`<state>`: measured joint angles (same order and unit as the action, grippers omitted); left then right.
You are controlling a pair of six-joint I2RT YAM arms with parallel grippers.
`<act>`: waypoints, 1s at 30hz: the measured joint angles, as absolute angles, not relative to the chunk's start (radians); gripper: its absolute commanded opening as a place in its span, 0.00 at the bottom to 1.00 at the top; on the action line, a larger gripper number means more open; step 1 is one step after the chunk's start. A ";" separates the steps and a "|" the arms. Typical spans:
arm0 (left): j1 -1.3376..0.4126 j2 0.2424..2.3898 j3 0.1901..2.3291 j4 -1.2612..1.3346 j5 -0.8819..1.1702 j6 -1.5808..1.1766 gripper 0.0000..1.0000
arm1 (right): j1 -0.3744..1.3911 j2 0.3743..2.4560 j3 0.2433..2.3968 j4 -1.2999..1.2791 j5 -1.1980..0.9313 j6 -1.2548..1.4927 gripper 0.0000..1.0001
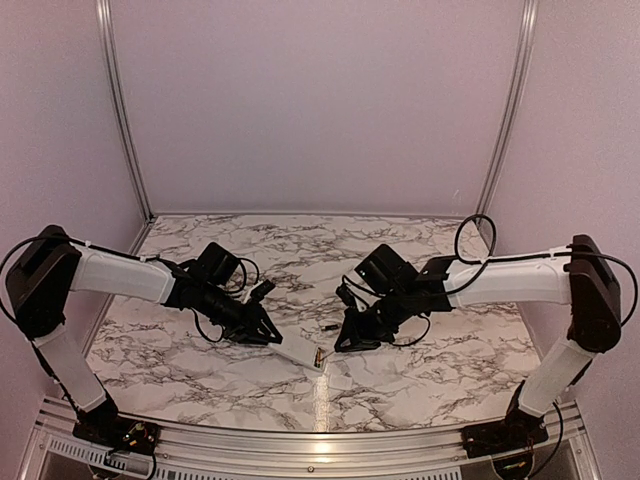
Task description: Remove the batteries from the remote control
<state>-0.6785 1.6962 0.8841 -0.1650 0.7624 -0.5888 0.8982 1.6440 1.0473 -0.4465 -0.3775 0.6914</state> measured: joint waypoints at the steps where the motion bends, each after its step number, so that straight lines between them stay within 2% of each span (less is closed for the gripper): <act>1: -0.678 1.697 0.884 -0.165 0.764 -0.589 0.00 | 0.898 1.641 1.046 -0.445 -0.377 0.694 0.00; 13: -0.670 1.708 0.881 -0.155 0.781 -0.587 0.00 | 0.898 1.639 1.007 -0.392 -0.386 0.716 0.00; 30: -0.659 1.740 0.867 -0.130 0.812 -0.566 0.00 | 0.852 1.604 0.821 -0.122 -0.490 0.801 0.00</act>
<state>-0.6594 1.7397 0.8665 -0.1295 0.8120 -0.5655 0.8520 1.6039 0.8211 -0.1223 -0.4900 0.8009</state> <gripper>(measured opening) 0.176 0.106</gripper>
